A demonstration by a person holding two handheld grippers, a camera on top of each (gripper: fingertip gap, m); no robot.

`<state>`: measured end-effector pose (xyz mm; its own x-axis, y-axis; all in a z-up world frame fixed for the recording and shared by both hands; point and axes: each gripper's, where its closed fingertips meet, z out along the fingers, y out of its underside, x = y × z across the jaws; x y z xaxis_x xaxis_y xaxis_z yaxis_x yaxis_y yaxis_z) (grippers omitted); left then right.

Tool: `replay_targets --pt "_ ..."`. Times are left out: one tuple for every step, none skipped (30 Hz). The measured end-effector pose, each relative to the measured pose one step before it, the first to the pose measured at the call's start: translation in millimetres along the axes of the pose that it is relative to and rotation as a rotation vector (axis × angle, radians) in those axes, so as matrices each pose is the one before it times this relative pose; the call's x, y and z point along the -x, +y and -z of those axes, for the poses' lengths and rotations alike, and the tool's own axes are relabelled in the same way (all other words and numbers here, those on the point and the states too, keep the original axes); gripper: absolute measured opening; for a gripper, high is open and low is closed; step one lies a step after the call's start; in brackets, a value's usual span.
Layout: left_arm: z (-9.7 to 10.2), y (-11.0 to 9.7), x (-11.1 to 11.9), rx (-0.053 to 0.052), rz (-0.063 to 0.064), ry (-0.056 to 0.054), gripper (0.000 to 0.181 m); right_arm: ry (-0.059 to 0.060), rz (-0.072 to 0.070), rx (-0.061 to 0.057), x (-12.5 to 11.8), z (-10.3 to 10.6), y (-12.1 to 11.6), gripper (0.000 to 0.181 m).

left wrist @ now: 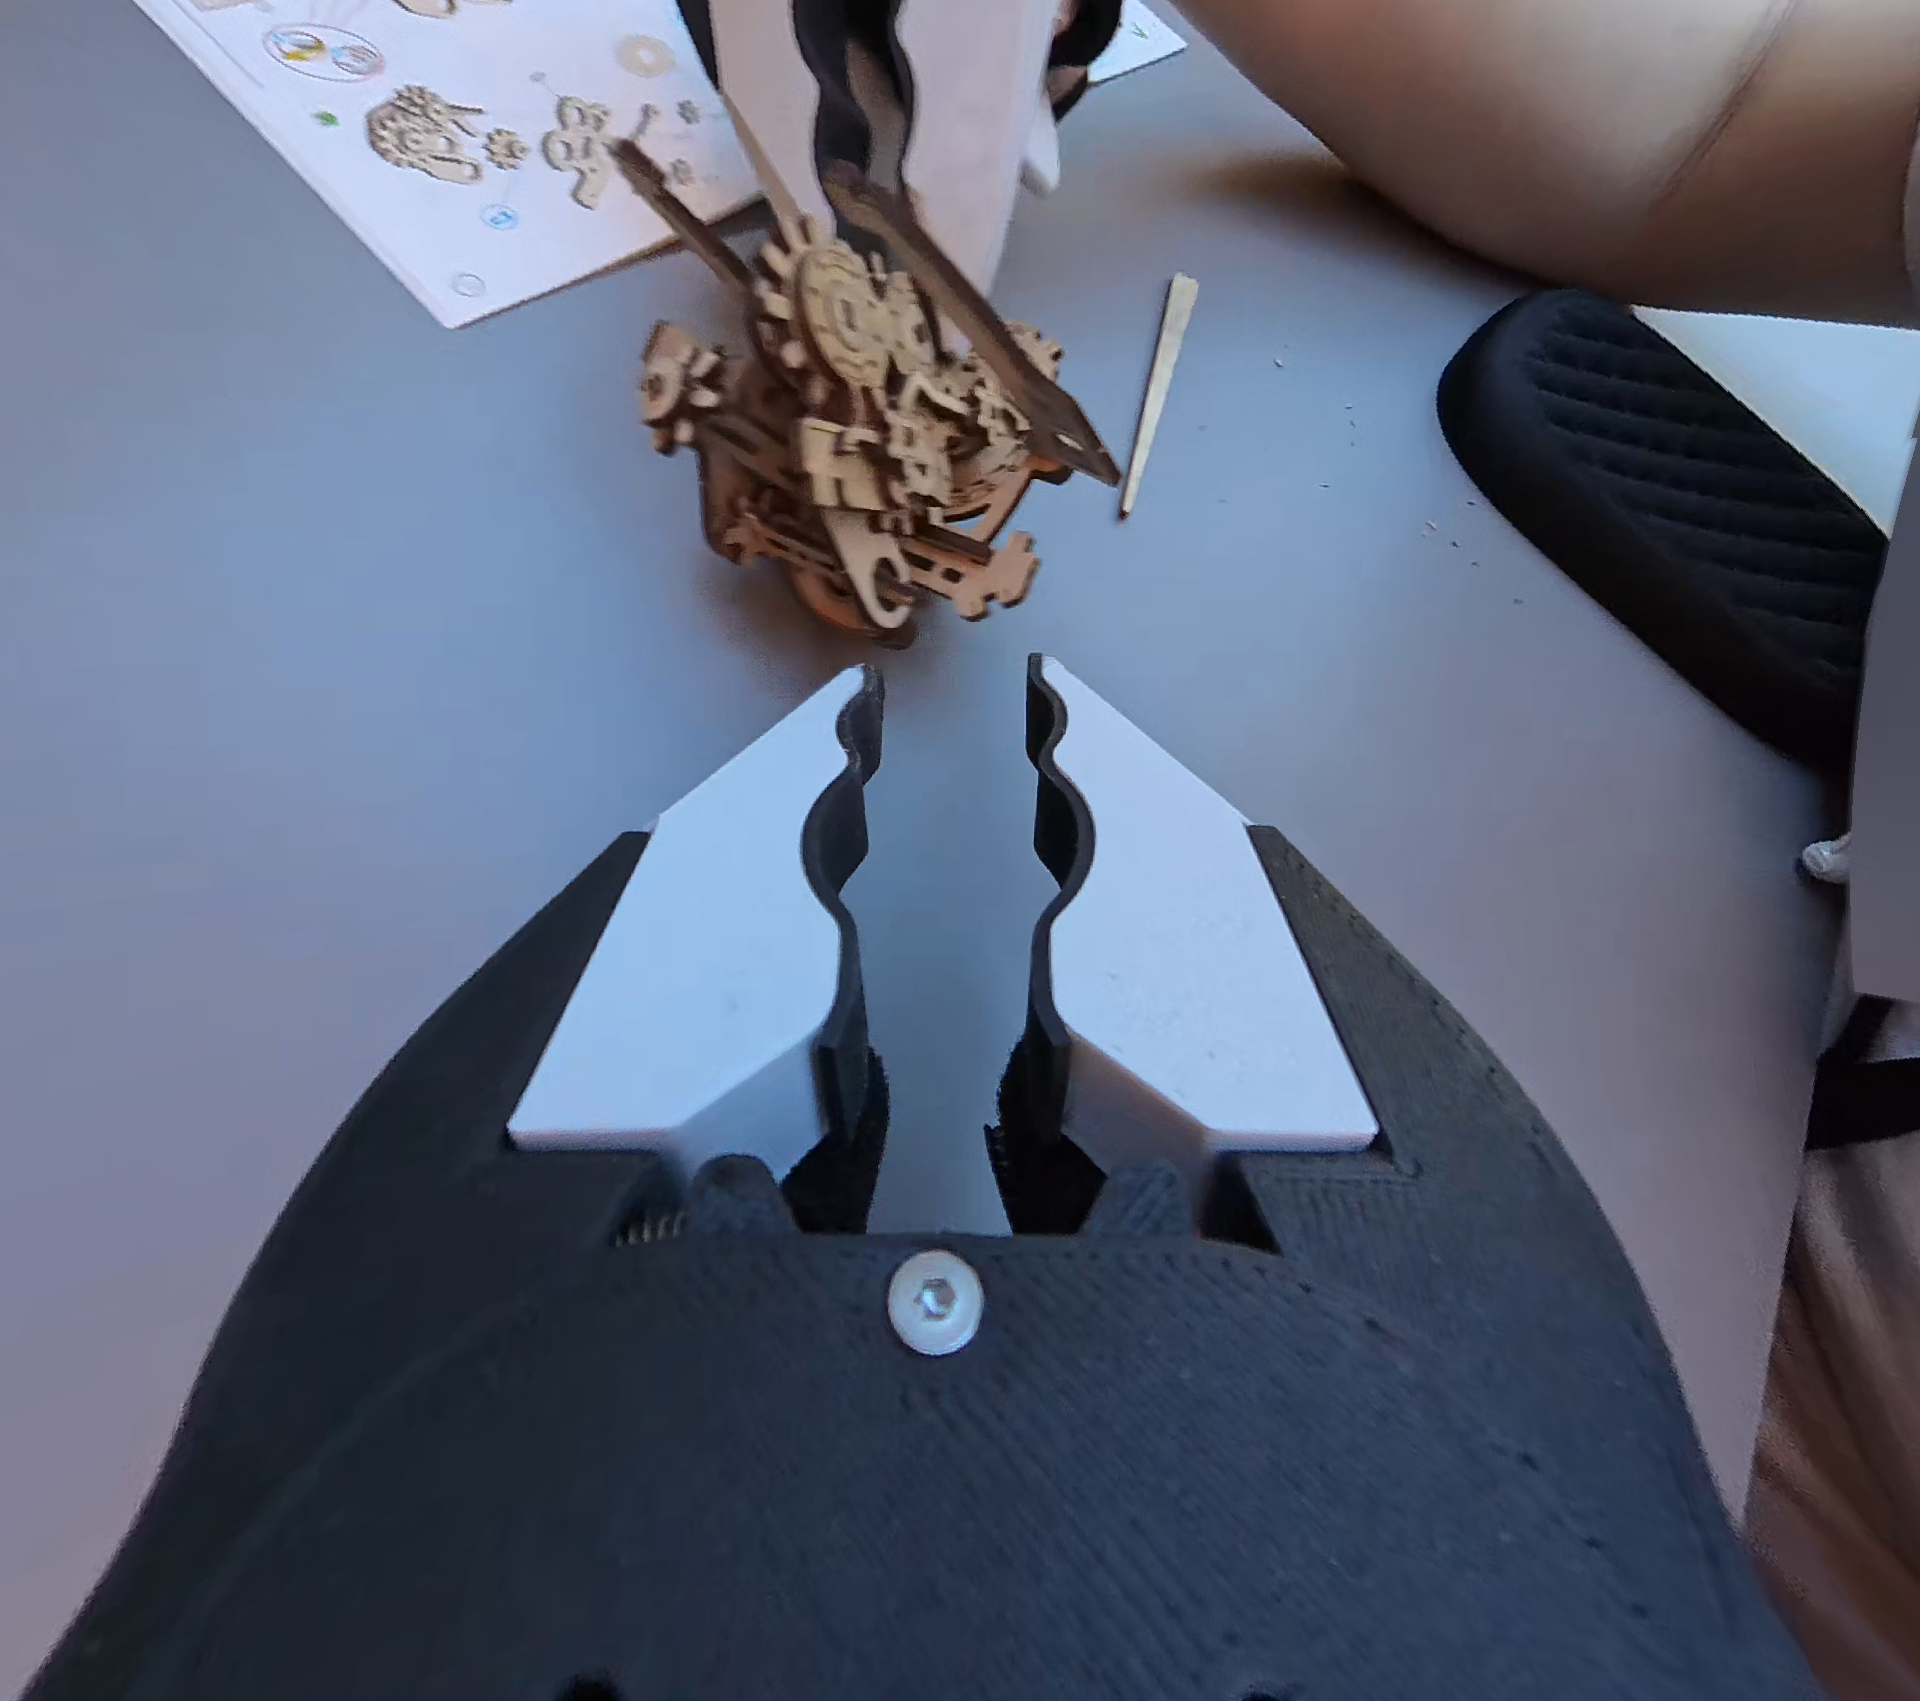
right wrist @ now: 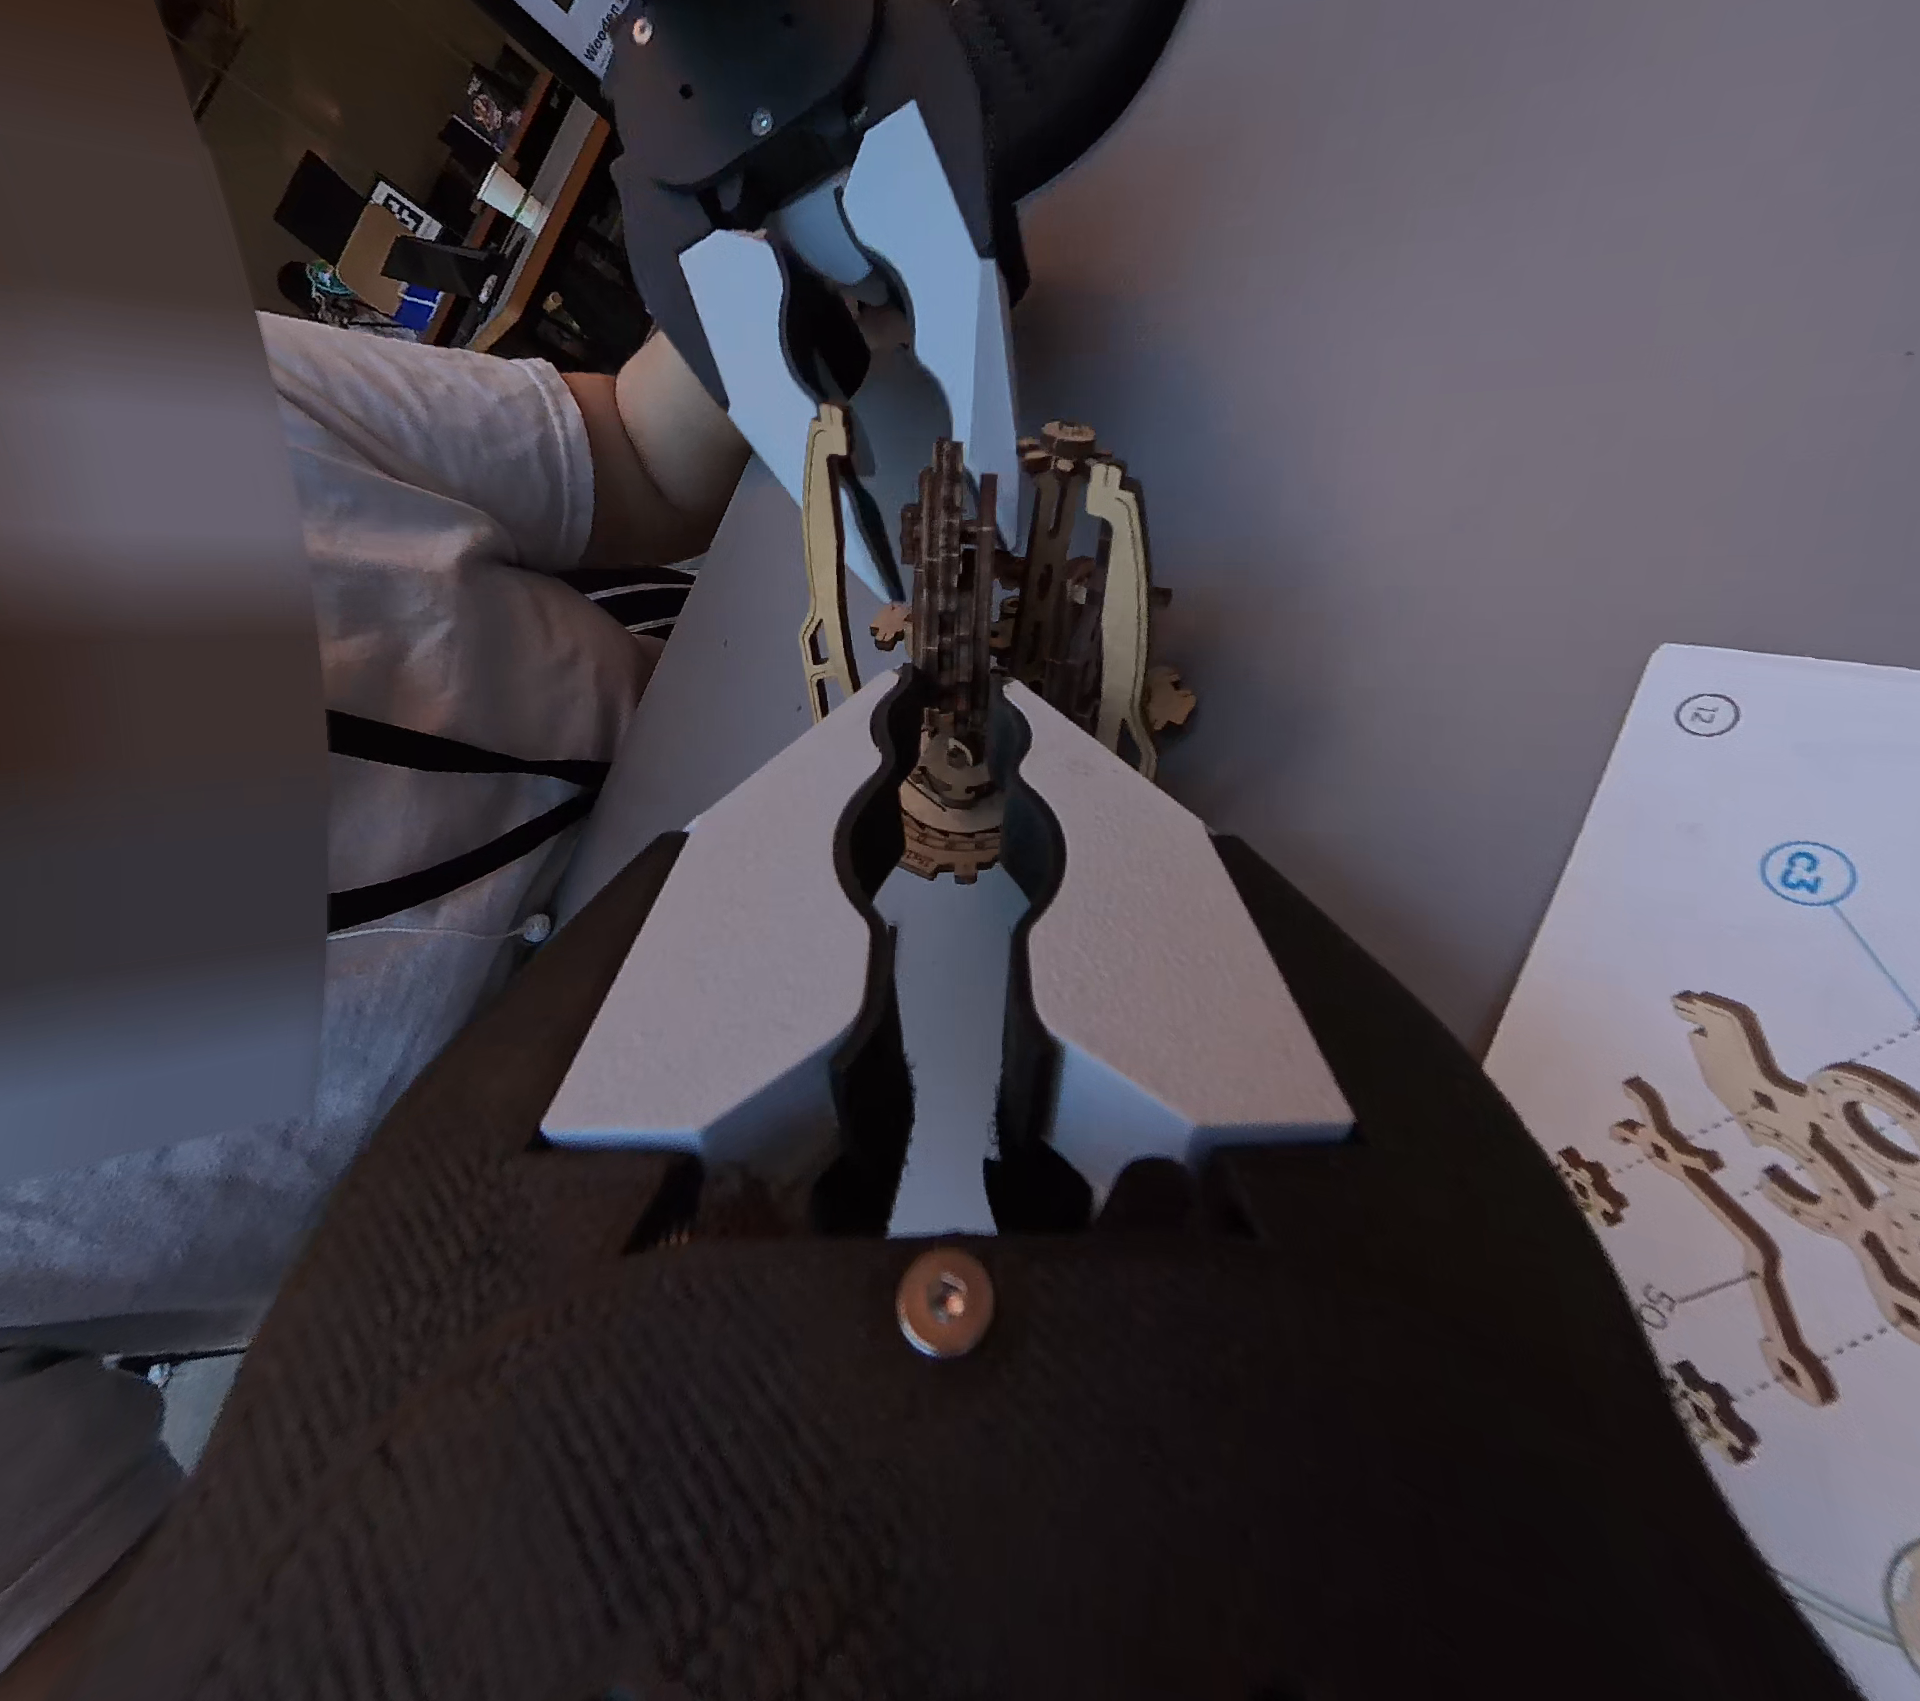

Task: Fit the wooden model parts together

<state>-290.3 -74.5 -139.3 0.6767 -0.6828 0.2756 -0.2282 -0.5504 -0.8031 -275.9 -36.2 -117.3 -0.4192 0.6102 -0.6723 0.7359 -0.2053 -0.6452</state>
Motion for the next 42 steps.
replay_targets --pt "-3.01 1.32 -4.41 0.0036 0.0045 -0.0013 0.024 0.0004 -0.0019 -0.0021 -0.08 -0.09 -0.11 0.01" --pt "-3.38 1.31 -2.82 0.0054 0.0042 -0.0062 0.024 0.0004 -0.0004 -0.0009 0.06 -0.07 0.11 0.01" --pt "-3.43 0.97 -1.41 0.0052 0.0025 -0.0102 0.024 0.0005 -0.0009 -0.0015 0.09 0.0 -0.06 0.01" --pt "-3.3 0.77 0.0 0.0052 0.0045 -0.0136 0.024 0.0012 -0.0026 -0.0033 -0.13 -0.06 -0.37 0.01" --pt "-3.37 1.03 -0.94 0.0085 0.0064 -0.0035 0.023 0.001 -0.0041 -0.001 -0.09 -0.12 -0.1 0.01" --pt "-3.1 1.3 -1.42 0.0126 0.0074 0.0042 0.016 0.0022 -0.0034 -0.0013 -0.11 -0.03 -0.34 0.01" --pt "-2.49 0.83 -0.36 0.0099 0.0078 0.0013 0.011 0.0023 -0.0019 -0.0011 0.11 -0.1 -0.16 0.01" --pt "-1.71 -0.1 0.37 0.0036 0.0085 -0.0013 0.008 0.0025 -0.0018 -0.0012 -0.05 -0.31 -0.1 0.01" --pt "-0.57 -1.18 1.02 -0.0043 0.0102 -0.0032 0.006 0.0006 -0.0022 -0.0003 0.34 -0.38 0.21 0.01" --pt "0.43 -2.29 0.64 -0.0132 0.0126 0.0013 0.006 -0.0001 -0.003 0.0009 0.23 -0.52 0.42 0.01" --pt "0.76 -2.29 0.04 -0.0155 0.0143 0.0066 0.006 -0.0002 -0.0037 -0.0049 0.25 0.1 -0.46 0.01" --pt "0.63 -1.68 -0.59 -0.0116 0.0132 0.0111 0.007 0.0012 -0.0055 -0.0055 -0.03 0.66 -0.6 0.01" --pt "0.43 -1.05 -1.03 -0.0071 0.0128 0.0139 0.007 0.0022 -0.0008 -0.0083 0.09 0.74 -0.83 0.01" --pt "0.12 -0.9 -0.71 -0.0052 0.0145 0.011 0.007 0.0011 -0.0021 -0.0024 0.02 0.53 0.08 0.01" --pt "-0.3 -0.76 -0.74 -0.0042 0.0142 0.0098 0.007 -0.0009 -0.0043 -0.0036 0.31 0.48 -0.06 0.01" --pt "-0.38 -0.47 -0.65 -0.0021 0.0117 0.008 0.006 0.0005 -0.0045 -0.005 0.14 0.49 -0.35 0.01" --pt "-0.59 -0.35 -0.05 -0.0015 0.0102 0.0033 0.006 0.0007 -0.0058 -0.0029 -0.05 0.37 0.15 0.01" --pt "-0.6 -0.13 0.35 -0.0012 0.0096 -0.0003 0.006 0.0033 -0.0032 -0.0048 -0.35 0.4 -0.23 0.01" --pt "-0.67 -0.15 0.32 -0.0012 0.009 -0.0003 0.006 0.0042 -0.0036 -0.0052 -0.61 0.52 0.09 0.01" --pt "-0.6 -0.14 -0.01 -0.0012 0.0091 0.0025 0.006 0.0007 -0.0059 -0.0044 -0.13 0.4 0.41 0.01" --pt "-0.68 -0.22 -0.37 -0.001 0.0092 0.0037 0.006 -0.0006 -0.007 -0.006 0.07 0.53 0.57 0.01" --pt "-0.56 -0.2 -0.35 -0.0008 0.0084 0.0033 0.006 0.0004 -0.0052 -0.0102 0.07 0.42 0.52 0.01" --pt "-0.67 0.13 -0.17 0.0007 0.0068 0.0012 0.006 0.0001 -0.0063 -0.009 0.17 0.61 0.89 0.01" --pt "-0.63 0.01 0.3 0.001 0.0061 -0.0029 0.006 0.0013 -0.0071 -0.0074 0.27 0.69 1.18 0.01" --pt "-0.64 0.07 0.43 0.0005 0.0044 -0.0043 0.006 0.006 -0.0032 -0.0102 -0.13 0.71 0.2 0.01" --pt "-0.71 0.17 0.38 0.0019 0.0026 -0.0049 0.006 0.0063 0.0007 -0.0062 0.34 0.14 0.42 0.01" --pt "-0.7 0.3 0.66 0.0024 0.0025 -0.0077 0.006 -0.0014 0.0016 0.0032 1.57 -0.45 1.34 0.01" --pt "-0.89 0.45 1.12 0.0035 0.003 -0.0104 0.007 0.0023 0.0038 0.0044 1.07 -0.83 1.12 0.01" --pt "-0.92 0.47 0.61 0.0042 0.0018 -0.0076 0.007 0.0059 0.0031 0.0003 0.09 -0.61 0.2 0.01" --pt "-0.72 0.16 -0.3 0.0016 0.0018 -0.0019 0.007 0.0 -0.0004 0.0035 0.35 -0.57 -0.06 0.01" --pt "-0.49 -0.09 -0.51 -0.0015 0.0034 0.0006 0.007 -0.0004 0.0007 0.002 0.08 -0.3 -0.2 0.01" --pt "-0.21 -0.04 -0.27 -0.0008 0.0035 0.0012 0.006 0.001 0.0044 -0.0004 -0.32 0.19 -0.44 0.01" --pt "-0.04 -0.14 -0.13 -0.0011 0.003 0.0012 0.006 -0.0009 0.0059 0.0016 -0.03 0.04 0.16 0.01" --pt "0.13 -0.23 0.13 -0.0024 0.0041 -0.0001 0.006 0.0 0.0032 0.0014 -0.12 -0.09 -0.11 0.01" --pt "0.05 -0.3 -0.02 -0.0024 0.0049 0.0021 0.005 0.0013 0.0035 0.002 0.0 0.0 0.04 0.01" --pt "-0.16 -0.02 -0.68 -0.0007 0.0041 0.0056 0.004 0.0005 0.0071 0.0025 0.5 -0.11 1.06 0.01" --pt "-0.32 -0.29 -0.61 -0.0016 0.0047 0.0056 0.004 0.0018 0.0072 0.0051 0.23 0.47 1.54 0.01" --pt "-0.42 -0.43 -0.91 -0.0025 0.005 0.0058 0.004 0.0035 0.0068 0.0048 0.02 0.79 1.34 0.01" --pt "-0.76 -0.35 -1.1 -0.0009 0.0026 0.0066 0.004 0.0007 0.0092 0.0019 0.44 0.39 0.72 0.01" --pt "-0.8 0.08 -1.07 0.0023 -0.0002 0.0047 0.004 0.0002 0.008 0.0065 0.21 0.02 0.44 0.01" --pt "-0.86 0.26 -0.44 0.0042 -0.0015 0.0002 0.004 0.0026 0.0033 0.0076 -0.38 -0.17 0.13 0.01" --pt "-0.83 0.29 -0.25 0.0039 -0.0028 -0.0009 0.005 -0.0004 0.0033 0.0024 -0.03 -0.68 -0.44 0.011"
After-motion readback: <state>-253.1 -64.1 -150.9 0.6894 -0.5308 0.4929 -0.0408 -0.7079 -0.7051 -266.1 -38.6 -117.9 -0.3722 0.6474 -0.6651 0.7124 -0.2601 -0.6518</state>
